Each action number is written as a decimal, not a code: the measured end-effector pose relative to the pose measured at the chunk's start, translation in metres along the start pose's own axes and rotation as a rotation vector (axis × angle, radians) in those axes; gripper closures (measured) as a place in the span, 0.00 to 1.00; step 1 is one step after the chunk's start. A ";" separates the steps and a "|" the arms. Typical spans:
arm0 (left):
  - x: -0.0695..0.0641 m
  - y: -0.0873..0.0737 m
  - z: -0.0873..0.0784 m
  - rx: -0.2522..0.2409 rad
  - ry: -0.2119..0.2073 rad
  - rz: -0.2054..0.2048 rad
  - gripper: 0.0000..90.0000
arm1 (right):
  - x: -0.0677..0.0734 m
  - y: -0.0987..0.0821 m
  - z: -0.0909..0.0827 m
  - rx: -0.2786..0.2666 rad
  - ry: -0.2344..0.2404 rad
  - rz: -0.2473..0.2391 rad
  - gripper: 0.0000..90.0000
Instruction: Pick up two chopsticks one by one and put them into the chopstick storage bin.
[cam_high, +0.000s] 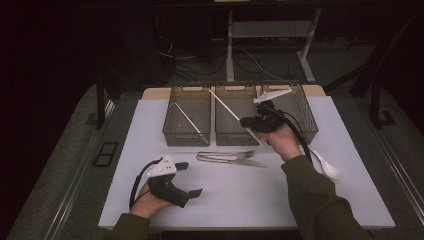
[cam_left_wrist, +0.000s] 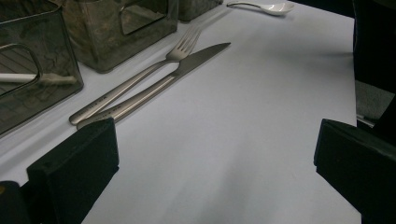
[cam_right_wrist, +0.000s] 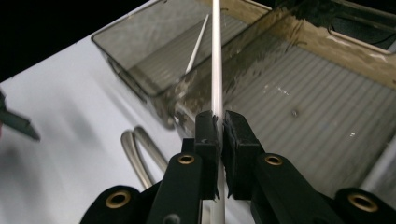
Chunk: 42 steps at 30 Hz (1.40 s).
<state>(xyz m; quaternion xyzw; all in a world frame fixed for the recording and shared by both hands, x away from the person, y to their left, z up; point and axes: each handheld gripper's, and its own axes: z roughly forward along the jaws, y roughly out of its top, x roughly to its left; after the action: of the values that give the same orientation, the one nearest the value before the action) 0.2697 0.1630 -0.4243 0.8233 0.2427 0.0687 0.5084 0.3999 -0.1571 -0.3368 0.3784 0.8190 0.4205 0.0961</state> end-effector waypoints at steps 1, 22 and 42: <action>0.000 0.000 0.000 -0.001 0.001 -0.001 0.00 | 0.001 0.004 0.004 0.001 0.002 0.006 0.94; 0.001 0.001 -0.001 -0.009 -0.004 -0.002 0.00 | 0.032 0.075 0.095 0.054 0.004 0.015 0.94; 0.003 0.002 -0.002 -0.017 -0.012 -0.004 0.00 | 0.045 0.092 0.163 0.095 -0.040 0.079 0.94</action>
<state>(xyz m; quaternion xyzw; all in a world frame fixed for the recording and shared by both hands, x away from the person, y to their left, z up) 0.2722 0.1649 -0.4223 0.8188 0.2406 0.0649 0.5172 0.4959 0.0081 -0.3617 0.4231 0.8202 0.3771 0.0778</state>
